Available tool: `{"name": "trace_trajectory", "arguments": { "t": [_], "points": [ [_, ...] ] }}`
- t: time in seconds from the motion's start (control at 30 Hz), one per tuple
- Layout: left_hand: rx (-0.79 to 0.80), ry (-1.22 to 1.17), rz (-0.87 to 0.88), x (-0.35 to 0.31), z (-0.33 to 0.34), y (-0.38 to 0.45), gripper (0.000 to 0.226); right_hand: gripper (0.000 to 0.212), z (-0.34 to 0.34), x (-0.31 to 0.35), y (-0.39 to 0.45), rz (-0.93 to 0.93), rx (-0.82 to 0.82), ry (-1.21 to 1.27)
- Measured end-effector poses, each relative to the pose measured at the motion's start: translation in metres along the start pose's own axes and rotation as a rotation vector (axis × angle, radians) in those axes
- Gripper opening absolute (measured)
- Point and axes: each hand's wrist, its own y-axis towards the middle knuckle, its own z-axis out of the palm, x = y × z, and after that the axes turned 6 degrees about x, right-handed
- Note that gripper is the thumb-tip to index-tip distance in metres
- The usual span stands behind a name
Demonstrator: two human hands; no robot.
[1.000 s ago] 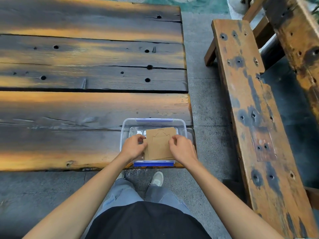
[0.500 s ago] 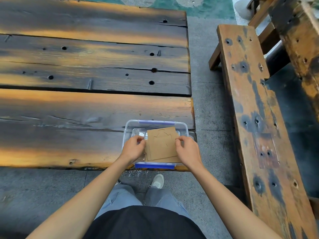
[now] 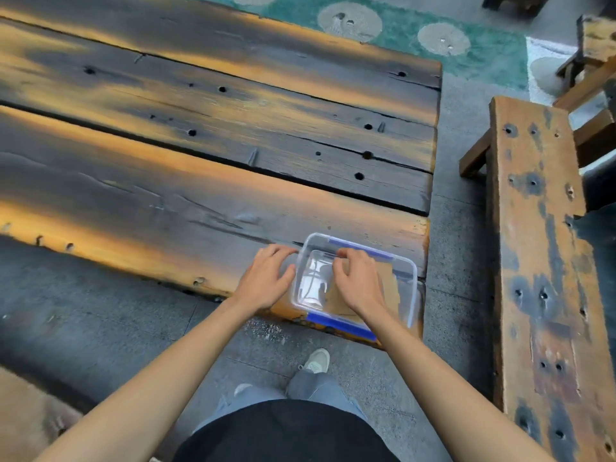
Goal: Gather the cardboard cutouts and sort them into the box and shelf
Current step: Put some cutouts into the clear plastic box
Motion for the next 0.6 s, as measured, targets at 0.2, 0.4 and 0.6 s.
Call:
{"name": "trace_trajectory", "arguments": {
  "t": [0.2,0.4,0.6],
  "points": [
    [-0.1,0.023,-0.172,0.055,-0.025,-0.051,0.059,0.046,0.039,0.045,-0.005,-0.144,0.084,-0.148],
    [-0.243,0.053,-0.383,0.116,-0.042,-0.128,0.058,0.056,0.087,0.092,-0.013,-0.298,0.198,-0.284],
    [-0.394,-0.064,-0.631,0.174,-0.048,-0.211,0.065,0.061,0.138,0.151,-0.025,-0.48,0.318,-0.416]
  ]
}}
